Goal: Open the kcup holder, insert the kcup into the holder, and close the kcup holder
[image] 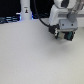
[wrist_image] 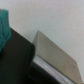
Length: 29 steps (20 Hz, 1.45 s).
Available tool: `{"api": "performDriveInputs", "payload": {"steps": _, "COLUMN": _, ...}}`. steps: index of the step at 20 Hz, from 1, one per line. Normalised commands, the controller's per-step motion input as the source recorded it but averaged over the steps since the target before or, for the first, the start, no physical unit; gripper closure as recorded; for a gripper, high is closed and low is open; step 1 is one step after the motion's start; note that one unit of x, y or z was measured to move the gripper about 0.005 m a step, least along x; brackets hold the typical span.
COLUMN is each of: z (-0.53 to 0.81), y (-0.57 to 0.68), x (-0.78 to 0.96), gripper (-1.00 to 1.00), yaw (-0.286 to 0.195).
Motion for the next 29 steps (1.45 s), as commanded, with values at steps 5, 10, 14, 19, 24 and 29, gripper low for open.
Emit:
{"api": "performDriveInputs", "payload": {"steps": 5, "z": 0.02, "y": 0.61, "x": -0.73, "gripper": -1.0, "yaw": 0.038}}
{"api": "performDriveInputs", "payload": {"steps": 10, "z": 0.0, "y": 0.5, "x": -0.87, "gripper": -1.0, "yaw": 0.045}}
{"api": "performDriveInputs", "payload": {"steps": 14, "z": -0.01, "y": 0.46, "x": -0.93, "gripper": -1.0, "yaw": 0.039}}
{"api": "performDriveInputs", "payload": {"steps": 19, "z": 0.13, "y": 0.38, "x": -0.61, "gripper": -1.0, "yaw": 0.073}}
{"api": "performDriveInputs", "payload": {"steps": 24, "z": 0.86, "y": 0.12, "x": 0.15, "gripper": -1.0, "yaw": 0.016}}
{"api": "performDriveInputs", "payload": {"steps": 29, "z": 0.53, "y": 0.03, "x": 0.27, "gripper": -1.0, "yaw": -0.002}}
